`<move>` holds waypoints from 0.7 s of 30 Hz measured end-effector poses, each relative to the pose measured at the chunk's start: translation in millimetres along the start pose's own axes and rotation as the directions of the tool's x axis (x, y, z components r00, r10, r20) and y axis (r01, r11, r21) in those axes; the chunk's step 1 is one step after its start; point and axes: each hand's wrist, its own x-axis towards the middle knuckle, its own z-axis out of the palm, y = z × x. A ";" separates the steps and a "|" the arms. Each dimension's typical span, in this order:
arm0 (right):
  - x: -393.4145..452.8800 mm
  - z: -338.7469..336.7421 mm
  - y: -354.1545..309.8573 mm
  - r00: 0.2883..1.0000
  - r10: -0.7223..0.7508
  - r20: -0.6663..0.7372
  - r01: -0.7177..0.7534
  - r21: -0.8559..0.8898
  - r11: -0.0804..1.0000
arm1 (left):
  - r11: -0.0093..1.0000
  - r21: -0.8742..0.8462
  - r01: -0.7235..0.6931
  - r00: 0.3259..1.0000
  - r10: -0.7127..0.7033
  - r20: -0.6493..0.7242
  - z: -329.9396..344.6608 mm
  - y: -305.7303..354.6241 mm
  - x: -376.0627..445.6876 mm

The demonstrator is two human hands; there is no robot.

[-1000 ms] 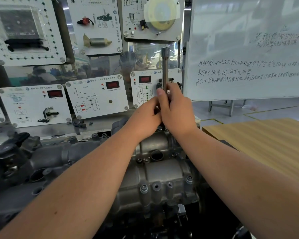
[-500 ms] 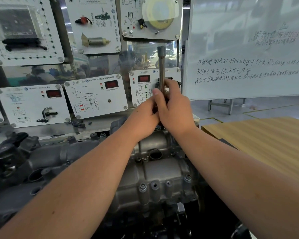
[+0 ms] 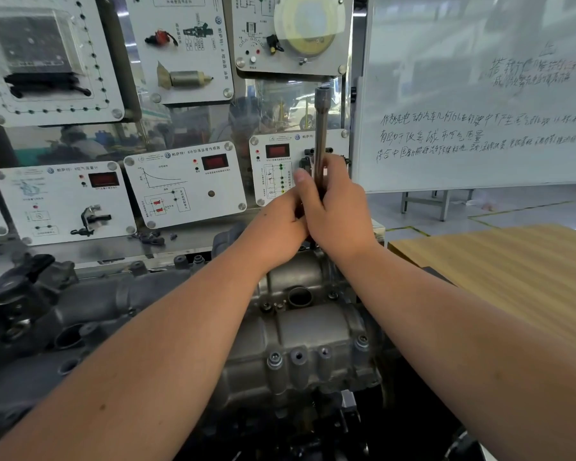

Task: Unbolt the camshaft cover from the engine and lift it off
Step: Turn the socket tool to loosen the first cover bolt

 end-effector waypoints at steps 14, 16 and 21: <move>1.9 2.7 3.3 0.998 0.054 -0.015 -0.054 -0.020 0.998 | 1.000 -0.010 0.007 0.999 -0.007 0.032 0.5 -3.2 0.1; 1.8 2.0 3.5 0.999 0.039 0.006 -0.039 -0.006 0.999 | 1.000 -0.001 0.011 1.000 -0.011 0.011 0.0 -2.0 0.9; 0.4 0.2 2.5 1.000 -0.011 0.004 0.011 -0.028 1.000 | 1.000 -0.005 0.018 1.000 -0.018 -0.017 1.3 -4.0 2.2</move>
